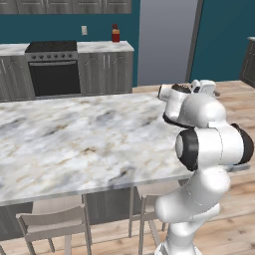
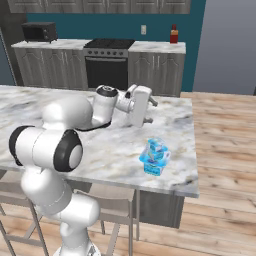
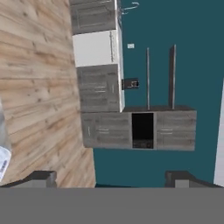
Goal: Stack the yogurt containers by placing the smaller containers on top of the larger containers.
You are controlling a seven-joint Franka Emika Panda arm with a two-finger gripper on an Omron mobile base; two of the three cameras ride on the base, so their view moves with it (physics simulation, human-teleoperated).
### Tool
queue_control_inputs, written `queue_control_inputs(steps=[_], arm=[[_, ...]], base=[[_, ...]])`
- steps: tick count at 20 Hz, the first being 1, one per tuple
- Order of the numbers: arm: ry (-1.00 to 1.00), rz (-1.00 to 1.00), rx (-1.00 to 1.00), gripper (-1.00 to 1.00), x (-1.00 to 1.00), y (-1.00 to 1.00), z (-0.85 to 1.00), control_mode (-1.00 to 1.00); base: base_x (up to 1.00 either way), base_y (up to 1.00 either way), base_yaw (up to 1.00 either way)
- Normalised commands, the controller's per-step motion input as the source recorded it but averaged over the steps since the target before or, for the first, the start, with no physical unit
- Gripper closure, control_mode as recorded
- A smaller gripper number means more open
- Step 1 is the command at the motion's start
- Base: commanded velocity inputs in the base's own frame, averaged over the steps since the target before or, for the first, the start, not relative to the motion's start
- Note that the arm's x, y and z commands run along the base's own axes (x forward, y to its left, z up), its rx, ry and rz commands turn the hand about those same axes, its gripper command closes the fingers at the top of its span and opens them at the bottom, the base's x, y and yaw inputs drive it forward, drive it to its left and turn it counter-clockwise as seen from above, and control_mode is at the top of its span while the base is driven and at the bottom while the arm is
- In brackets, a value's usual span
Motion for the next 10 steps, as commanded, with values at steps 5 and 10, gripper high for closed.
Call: queue_control_inputs(steps=[5,10], arm=[[0.11,0.03,-0.04,-1.00,-0.64,0.55,0.26,-1.00],[0.09,0.04,-0.03,-1.00,-0.78,0.63,0.25,-1.00]], base=[[0.00,0.00,0.00],[0.00,0.00,0.00]])
